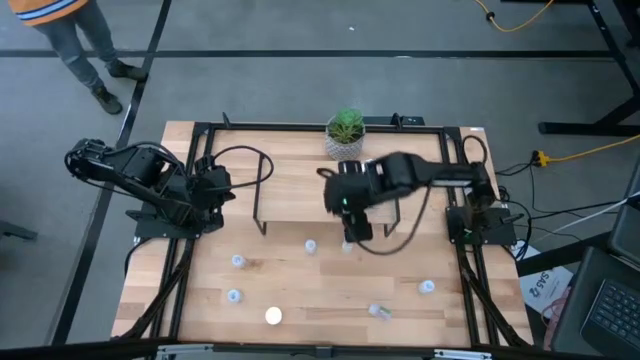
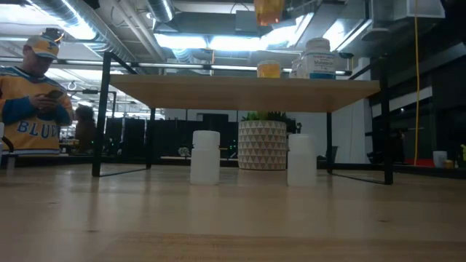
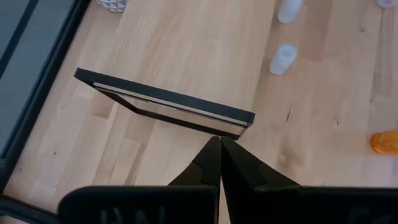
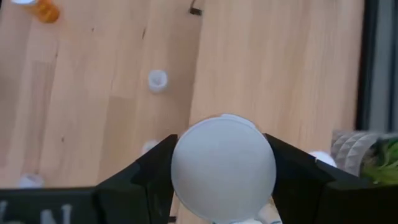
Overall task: Pick and place medicine bottles onto shelf by color
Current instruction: Put the top orange pill bottle on the shelf aligned with the other orange pill bottle
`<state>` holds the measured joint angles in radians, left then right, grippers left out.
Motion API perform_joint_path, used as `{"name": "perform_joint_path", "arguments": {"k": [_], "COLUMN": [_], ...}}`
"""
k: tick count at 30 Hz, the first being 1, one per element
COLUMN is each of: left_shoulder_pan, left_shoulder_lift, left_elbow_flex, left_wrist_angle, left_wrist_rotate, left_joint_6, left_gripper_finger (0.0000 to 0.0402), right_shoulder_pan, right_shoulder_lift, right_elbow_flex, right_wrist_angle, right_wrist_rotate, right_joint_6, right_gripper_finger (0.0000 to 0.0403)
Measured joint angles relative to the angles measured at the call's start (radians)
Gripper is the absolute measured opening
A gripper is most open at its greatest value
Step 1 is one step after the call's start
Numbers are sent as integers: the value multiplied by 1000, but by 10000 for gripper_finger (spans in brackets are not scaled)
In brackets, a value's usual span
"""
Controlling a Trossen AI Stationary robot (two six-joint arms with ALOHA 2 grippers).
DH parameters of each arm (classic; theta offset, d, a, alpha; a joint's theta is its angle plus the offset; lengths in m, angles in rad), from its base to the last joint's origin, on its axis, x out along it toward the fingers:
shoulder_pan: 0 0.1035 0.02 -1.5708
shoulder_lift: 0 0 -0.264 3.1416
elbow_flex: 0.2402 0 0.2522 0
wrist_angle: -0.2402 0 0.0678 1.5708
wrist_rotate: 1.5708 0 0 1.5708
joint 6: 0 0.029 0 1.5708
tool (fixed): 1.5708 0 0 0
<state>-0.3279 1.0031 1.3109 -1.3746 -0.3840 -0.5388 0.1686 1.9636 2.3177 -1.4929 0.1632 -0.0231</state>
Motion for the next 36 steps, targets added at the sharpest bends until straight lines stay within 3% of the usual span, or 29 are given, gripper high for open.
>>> {"name": "perform_joint_path", "arguments": {"k": [4, 8, 18, 24, 28, 31, 36], "left_shoulder_pan": [0, 0, 0, 0, 0, 0, 0], "left_shoulder_lift": [0, 0, 0, 0, 0, 0, 0], "left_elbow_flex": [0, 0, 0, 0, 0, 0, 0], "left_wrist_angle": [0, 0, 0, 0, -1, -1, -1], "left_wrist_rotate": [0, -1, -1, -1, -1, -1, -1], "left_joint_6": [0, 0, 0, 0, 0, 0, 0], "left_gripper_finger": [0, 0, 0, 0, 0, 0, 0], "right_shoulder_pan": [-30, -15, 49, 52, 51, 40, -27], "right_shoulder_lift": [-25, -109, -271, -330, -402, -436, -419], "right_elbow_flex": [-1, -1, -20, -279, -485, -587, -720], "right_wrist_angle": [-89, -48, -43, 77, 325, 479, 584], "right_wrist_rotate": [-52, -60, 85, 80, 79, 78, 50], "right_joint_6": [53, 50, 119, 117, 43, 20, 97], "right_gripper_finger": [210, 210, 211, 211, 211, 211, 211]}}
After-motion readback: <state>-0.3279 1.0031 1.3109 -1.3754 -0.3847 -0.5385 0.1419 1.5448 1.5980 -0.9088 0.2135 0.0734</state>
